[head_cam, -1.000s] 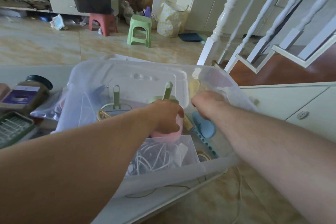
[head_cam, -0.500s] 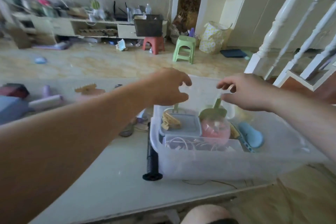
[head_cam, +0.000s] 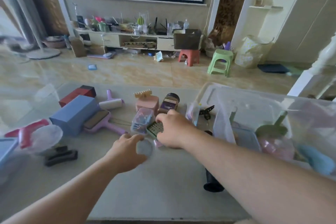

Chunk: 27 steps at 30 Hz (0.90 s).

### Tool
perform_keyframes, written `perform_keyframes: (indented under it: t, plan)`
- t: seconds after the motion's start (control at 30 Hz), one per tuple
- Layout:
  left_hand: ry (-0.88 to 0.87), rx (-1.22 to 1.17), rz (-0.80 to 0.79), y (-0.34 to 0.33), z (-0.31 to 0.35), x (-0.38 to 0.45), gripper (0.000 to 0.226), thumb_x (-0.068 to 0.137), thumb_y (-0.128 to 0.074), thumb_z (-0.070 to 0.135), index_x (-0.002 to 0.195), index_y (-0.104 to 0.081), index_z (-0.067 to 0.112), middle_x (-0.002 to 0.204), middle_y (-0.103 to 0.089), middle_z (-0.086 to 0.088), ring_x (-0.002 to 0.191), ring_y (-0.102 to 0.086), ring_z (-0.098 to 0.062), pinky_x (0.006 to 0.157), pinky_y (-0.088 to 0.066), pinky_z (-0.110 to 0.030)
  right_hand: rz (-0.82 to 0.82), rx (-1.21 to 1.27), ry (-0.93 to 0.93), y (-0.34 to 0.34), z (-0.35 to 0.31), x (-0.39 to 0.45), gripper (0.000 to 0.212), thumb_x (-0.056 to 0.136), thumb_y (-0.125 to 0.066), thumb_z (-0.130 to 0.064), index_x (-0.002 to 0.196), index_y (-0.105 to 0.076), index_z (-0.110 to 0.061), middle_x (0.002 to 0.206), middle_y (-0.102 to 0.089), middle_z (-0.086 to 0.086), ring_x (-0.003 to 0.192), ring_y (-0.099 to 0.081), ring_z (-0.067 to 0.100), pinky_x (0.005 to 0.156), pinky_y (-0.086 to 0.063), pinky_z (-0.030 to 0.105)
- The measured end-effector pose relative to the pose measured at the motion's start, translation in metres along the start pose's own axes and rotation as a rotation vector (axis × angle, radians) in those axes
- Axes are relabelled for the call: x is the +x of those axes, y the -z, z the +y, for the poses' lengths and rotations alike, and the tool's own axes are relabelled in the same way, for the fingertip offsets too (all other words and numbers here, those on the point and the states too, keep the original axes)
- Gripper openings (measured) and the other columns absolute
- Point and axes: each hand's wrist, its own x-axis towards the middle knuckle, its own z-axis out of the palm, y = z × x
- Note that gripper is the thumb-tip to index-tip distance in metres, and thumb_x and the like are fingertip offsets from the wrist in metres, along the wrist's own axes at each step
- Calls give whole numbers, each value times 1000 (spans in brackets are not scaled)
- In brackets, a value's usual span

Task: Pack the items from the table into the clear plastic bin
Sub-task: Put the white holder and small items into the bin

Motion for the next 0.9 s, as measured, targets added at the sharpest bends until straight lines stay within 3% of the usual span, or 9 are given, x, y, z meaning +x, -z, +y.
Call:
perform_keyframes:
  t: [0.1,0.2,0.33,0.47,0.57,0.67,0.73,0.83,0.9]
  plan:
    - [17,-5,31,-21,3,21,87,77,-71,67,151,-37,36,149,-39,-11,137,-42,-38,112,-42,-42,-45,-107,-140,-39,7,33,59,83,-68,-51,135,-49,-30,138,-43,10,127,-49,38,96,-48,49]
    - [24,75,28,-32,9,37,97,75,-65,76,153,-29,28,148,-39,-13,140,-35,-39,112,-38,-46,-57,-156,-175,-62,9,56,86,77,-68,-66,148,-33,-34,148,-32,12,140,-31,42,103,-41,55]
    - [-11,176,17,-36,7,48,90,75,-68,73,148,-36,30,143,-39,-8,136,-35,-36,104,-44,-48,-129,-185,-157,-73,7,79,102,77,-70,-66,158,-13,-45,162,-13,8,145,-17,44,107,-39,57]
    - [-50,189,-76,-33,2,56,62,81,-69,46,138,-51,30,130,-41,-7,125,-45,-38,100,-49,-50,-162,-301,-143,-76,4,79,84,86,-73,-37,151,-21,-48,151,-21,8,135,-25,46,101,-47,57]
    - [-3,210,-111,-25,-6,56,60,86,-67,26,142,-50,39,138,-35,-14,123,-43,-42,104,-48,-48,-153,-321,-105,-75,0,65,70,84,-65,-10,138,-31,-37,138,-24,7,123,-37,43,91,-53,52]
    - [-4,168,-72,-19,-18,51,64,93,-52,13,147,-46,45,150,-36,-16,131,-44,-41,107,-47,-46,-36,-197,-45,-74,4,49,47,87,-63,-13,119,-36,-33,127,-31,3,113,-46,36,81,-50,43]
    - [-36,130,-38,-19,-26,47,59,93,-46,17,144,-50,47,148,-42,-17,131,-49,-38,105,-48,-42,43,-99,-21,-68,8,37,43,87,-68,-15,107,-35,-32,120,-37,0,105,-52,30,77,-50,40]
    - [-56,122,-24,-18,-32,41,48,95,-47,23,138,-58,41,139,-51,-14,124,-56,-33,100,-50,-38,126,66,4,-57,15,21,46,83,-76,-16,106,-39,-28,115,-41,-4,94,-51,26,76,-52,40]
    - [-111,156,9,-17,-31,35,46,96,-48,23,137,-60,39,134,-56,-8,122,-57,-30,100,-49,-36,203,176,11,-50,19,12,44,81,-69,-4,110,-44,-25,118,-43,-4,97,-48,25,82,-49,40]
